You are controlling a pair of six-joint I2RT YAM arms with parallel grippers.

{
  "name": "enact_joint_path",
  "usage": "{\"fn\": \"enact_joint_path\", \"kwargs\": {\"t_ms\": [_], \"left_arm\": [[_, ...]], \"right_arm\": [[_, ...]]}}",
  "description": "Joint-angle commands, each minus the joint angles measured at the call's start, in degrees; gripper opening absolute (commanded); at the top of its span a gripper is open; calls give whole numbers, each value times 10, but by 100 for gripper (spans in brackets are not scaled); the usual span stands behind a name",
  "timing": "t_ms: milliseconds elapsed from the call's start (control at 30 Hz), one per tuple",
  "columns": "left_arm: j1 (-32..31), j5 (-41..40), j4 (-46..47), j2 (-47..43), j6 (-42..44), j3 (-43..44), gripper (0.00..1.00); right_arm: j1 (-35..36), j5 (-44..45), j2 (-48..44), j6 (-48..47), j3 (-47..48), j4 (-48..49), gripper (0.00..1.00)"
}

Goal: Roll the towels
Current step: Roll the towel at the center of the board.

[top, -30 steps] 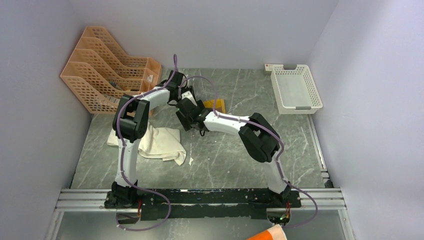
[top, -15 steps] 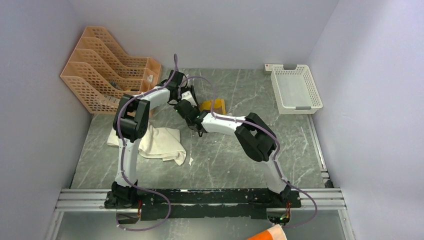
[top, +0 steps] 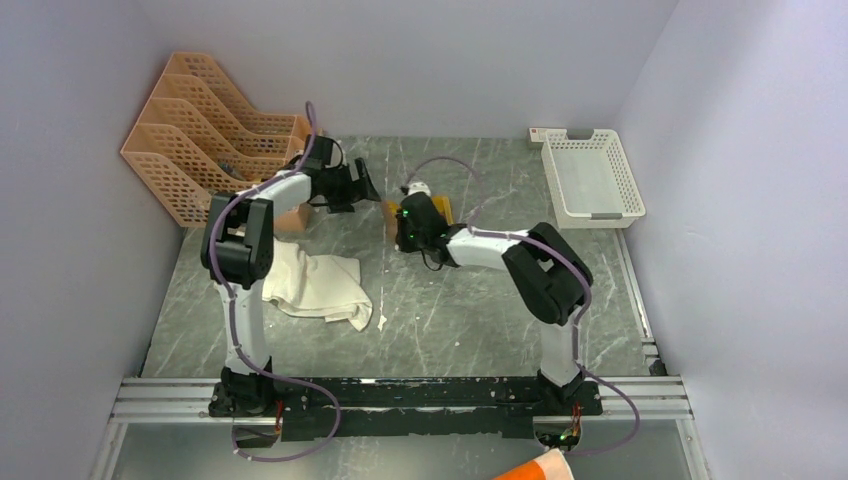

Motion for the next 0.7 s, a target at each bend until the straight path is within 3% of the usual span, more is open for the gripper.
{"fn": "enact_joint_path", "kwargs": {"t_ms": [0, 167, 400, 667], "left_arm": [[12, -6, 34, -51, -22, -36, 99], [9, 18, 76, -64, -43, -90, 99], [-17, 37, 123, -77, -56, -128, 99], [-43, 55, 169, -73, -65, -147, 97]], "right_arm": [[-48, -166, -35, 107, -95, 131, 8], [-91, -282, -29, 207, -172, 262, 7], [-117, -378, 19, 366, -225, 450, 7], [-120, -377, 37, 385, -232, 454, 7]]}}
